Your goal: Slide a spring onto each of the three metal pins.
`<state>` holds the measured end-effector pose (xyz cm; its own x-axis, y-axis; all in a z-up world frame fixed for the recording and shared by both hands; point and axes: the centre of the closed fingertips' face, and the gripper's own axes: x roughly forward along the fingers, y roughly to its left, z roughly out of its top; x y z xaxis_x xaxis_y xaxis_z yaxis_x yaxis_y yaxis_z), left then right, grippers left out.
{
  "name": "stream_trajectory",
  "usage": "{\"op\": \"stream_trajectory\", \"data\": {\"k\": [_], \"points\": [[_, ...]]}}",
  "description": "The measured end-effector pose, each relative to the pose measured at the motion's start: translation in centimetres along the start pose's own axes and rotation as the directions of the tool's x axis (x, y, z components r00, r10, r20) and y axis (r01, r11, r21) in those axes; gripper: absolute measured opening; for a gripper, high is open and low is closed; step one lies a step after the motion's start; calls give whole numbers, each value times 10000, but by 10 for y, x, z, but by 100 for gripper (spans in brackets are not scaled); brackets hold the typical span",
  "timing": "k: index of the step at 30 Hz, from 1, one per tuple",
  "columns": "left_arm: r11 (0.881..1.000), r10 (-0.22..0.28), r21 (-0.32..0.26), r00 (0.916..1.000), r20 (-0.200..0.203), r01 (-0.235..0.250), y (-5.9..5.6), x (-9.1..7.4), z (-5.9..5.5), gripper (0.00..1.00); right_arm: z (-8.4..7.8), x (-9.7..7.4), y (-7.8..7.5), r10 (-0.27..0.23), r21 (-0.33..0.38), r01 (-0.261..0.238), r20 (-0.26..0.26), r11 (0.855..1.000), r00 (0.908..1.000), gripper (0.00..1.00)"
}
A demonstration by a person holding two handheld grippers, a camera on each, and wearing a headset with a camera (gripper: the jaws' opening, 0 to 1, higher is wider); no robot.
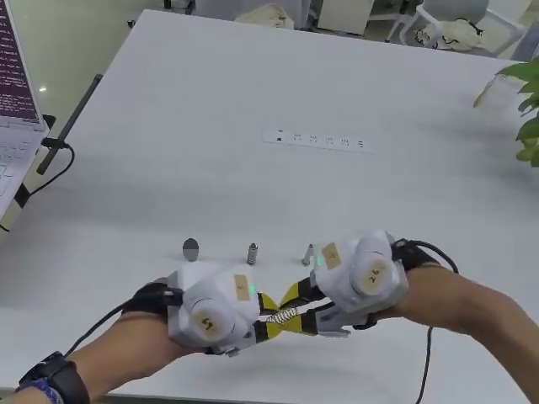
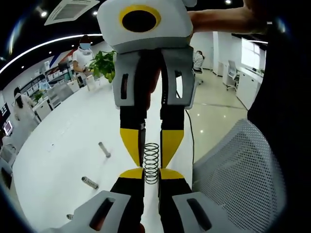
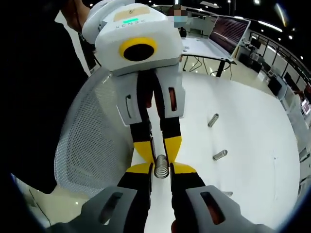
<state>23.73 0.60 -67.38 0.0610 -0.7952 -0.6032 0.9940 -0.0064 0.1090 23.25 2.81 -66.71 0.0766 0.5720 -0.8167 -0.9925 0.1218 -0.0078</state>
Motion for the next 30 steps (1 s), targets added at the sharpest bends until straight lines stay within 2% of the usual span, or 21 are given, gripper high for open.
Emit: {"op": "stream_trajectory", "data": {"k": [14, 23, 30], "points": [[9999, -165, -25, 9999, -49, 165, -2, 3, -2, 2, -3, 2, 2, 370, -737, -420, -680, 9964, 9970, 8], [9997, -170, -168, 9998, 47, 171, -4, 6, -3, 3, -8, 3, 3, 418, -625, -466, -747, 9970, 9963, 8], [9993, -77, -377, 9999, -130, 72, -5, 3, -14, 8, -13, 0, 2, 396, -466, -434, -782, 9980, 9962, 8]]}}
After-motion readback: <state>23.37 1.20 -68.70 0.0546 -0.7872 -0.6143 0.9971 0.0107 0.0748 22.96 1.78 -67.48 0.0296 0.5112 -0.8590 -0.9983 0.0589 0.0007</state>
